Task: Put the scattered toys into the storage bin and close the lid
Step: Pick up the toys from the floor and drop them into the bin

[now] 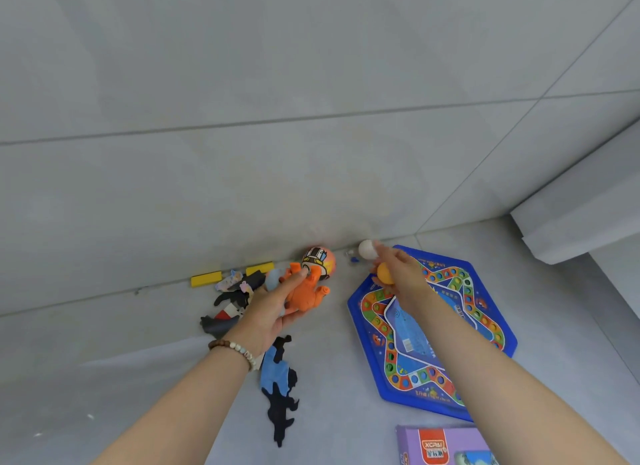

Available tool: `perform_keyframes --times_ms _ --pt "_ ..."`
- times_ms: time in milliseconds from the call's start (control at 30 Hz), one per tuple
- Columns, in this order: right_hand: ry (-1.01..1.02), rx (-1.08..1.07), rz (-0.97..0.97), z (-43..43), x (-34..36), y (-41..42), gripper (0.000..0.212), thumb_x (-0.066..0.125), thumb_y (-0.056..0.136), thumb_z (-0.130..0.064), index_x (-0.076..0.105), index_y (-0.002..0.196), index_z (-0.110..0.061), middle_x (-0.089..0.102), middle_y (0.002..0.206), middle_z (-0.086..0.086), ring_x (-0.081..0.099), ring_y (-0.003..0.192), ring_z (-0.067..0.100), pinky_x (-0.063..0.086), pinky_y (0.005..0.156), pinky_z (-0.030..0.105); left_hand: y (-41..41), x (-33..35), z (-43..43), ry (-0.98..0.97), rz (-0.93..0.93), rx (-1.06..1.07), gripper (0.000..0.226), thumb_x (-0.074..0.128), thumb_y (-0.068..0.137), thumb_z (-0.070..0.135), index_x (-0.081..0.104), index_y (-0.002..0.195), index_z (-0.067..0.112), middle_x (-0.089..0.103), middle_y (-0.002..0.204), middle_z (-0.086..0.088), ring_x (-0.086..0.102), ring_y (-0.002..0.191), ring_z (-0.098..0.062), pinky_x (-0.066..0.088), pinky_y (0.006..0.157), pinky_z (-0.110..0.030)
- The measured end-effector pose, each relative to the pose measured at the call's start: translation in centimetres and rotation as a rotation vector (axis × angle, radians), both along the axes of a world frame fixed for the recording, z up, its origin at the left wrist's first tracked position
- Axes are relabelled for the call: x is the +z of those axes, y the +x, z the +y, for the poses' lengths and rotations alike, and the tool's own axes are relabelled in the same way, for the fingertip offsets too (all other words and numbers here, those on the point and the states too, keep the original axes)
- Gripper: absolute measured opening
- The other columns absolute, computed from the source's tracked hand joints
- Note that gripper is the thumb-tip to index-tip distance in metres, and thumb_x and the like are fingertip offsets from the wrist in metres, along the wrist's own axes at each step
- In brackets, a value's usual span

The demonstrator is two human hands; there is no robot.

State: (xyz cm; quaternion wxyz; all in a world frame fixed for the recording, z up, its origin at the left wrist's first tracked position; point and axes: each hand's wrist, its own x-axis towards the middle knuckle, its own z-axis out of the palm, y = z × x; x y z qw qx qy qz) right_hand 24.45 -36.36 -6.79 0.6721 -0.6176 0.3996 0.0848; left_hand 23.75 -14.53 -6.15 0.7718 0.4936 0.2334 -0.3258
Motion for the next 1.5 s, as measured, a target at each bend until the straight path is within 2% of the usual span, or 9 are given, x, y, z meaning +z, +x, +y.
perform_keyframes --times_ms 67,167,400,600,733,900,1000,1200,1500 --pt "-0.308 0.055 0.063 0.2 -0.6 1.0 0.038 0.069 0.082 -0.037 0.055 0.110 -0.015 0.062 0.101 0.012 0.061 0.070 0.014 0.053 0.060 0.024 0.0 -0.2 0.0 0.008 0.001 -0.005 0.032 0.067 0.083 0.026 0.061 0.112 0.015 0.074 0.095 -0.005 0.073 0.081 -0.015 0.059 0.064 -0.024" --pt "-0.500 0.129 0.108 0.4 -1.6 2.2 0.060 0.072 0.077 -0.042 0.052 0.126 -0.014 0.058 0.117 0.009 0.061 0.098 0.025 0.052 0.078 0.032 0.1 -0.9 0.3 0.049 0.021 0.006 0.043 0.070 0.081 0.028 0.058 0.120 0.014 0.068 0.114 -0.012 0.071 0.093 -0.020 0.059 0.067 -0.026" --pt "-0.730 0.276 0.183 1.3 -2.8 3.4 0.042 0.070 0.077 -0.043 0.067 0.104 -0.012 0.062 0.103 0.011 0.060 0.087 0.026 0.047 0.067 0.031 0.3 -1.9 0.6 0.077 0.062 0.028 0.045 0.072 0.078 0.024 0.058 0.119 0.009 0.065 0.117 -0.016 0.066 0.103 -0.027 0.059 0.066 -0.026" --pt "-0.186 0.076 0.029 2.0 -1.2 1.3 0.032 0.059 0.087 -0.048 0.055 0.101 -0.019 0.055 0.088 -0.003 0.055 0.079 0.017 0.050 0.066 0.025 1.0 -1.6 0.3 0.019 0.020 0.040 0.036 0.065 0.086 0.011 0.056 0.121 0.007 0.067 0.113 -0.018 0.073 0.076 -0.025 0.055 0.052 -0.024" --pt "0.221 0.135 -0.010 3.5 -1.1 0.2 0.037 0.057 0.087 -0.050 0.061 0.111 -0.022 0.060 0.111 -0.001 0.050 0.077 0.013 0.047 0.066 0.025 1.6 -2.5 0.2 0.111 0.009 0.020 0.043 0.072 0.080 0.021 0.059 0.120 0.013 0.064 0.120 -0.016 0.065 0.104 -0.029 0.055 0.061 -0.026" --pt "0.420 0.204 -0.026 5.0 -1.3 0.5 0.038 0.049 0.092 -0.046 0.061 0.106 -0.014 0.066 0.066 -0.005 0.056 0.053 0.006 0.046 0.055 0.019 1.7 -3.2 -0.5 0.136 0.041 -0.058 0.046 0.072 0.079 0.024 0.058 0.121 0.011 0.065 0.118 -0.016 0.062 0.109 -0.029 0.058 0.069 -0.028" --pt "0.432 0.221 -0.044 6.1 -1.3 0.2 0.042 0.048 0.093 -0.044 0.058 0.112 -0.009 0.066 0.063 -0.002 0.058 0.050 0.007 0.049 0.051 0.019 1.5 -3.5 -0.6 0.149 0.039 -0.030 0.046 0.073 0.078 0.023 0.059 0.121 0.011 0.066 0.116 -0.015 0.063 0.108 -0.028 0.056 0.071 -0.030" --pt "0.403 0.228 -0.134 8.0 2.0 -1.3 0.067 0.065 0.072 -0.054 0.057 0.123 -0.010 0.059 0.120 0.026 0.055 0.096 0.029 0.045 0.099 0.044 0.4 0.5 1.1 0.160 -0.077 -0.072 0.034 0.069 0.083 0.028 0.062 0.114 0.017 0.074 0.097 -0.007 0.071 0.089 -0.019 0.057 0.069 -0.026" --pt "0.388 0.401 -0.442 19.6 20.6 -1.6 0.058 0.066 0.067 -0.050 0.061 0.114 -0.016 0.068 0.095 0.008 0.061 0.080 0.020 0.052 0.077 0.033 -2.4 20.9 13.2 0.275 -0.376 0.066 0.039 0.072 0.079 0.034 0.062 0.110 0.011 0.074 0.096 -0.011 0.072 0.088 -0.025 0.058 0.077 -0.032"
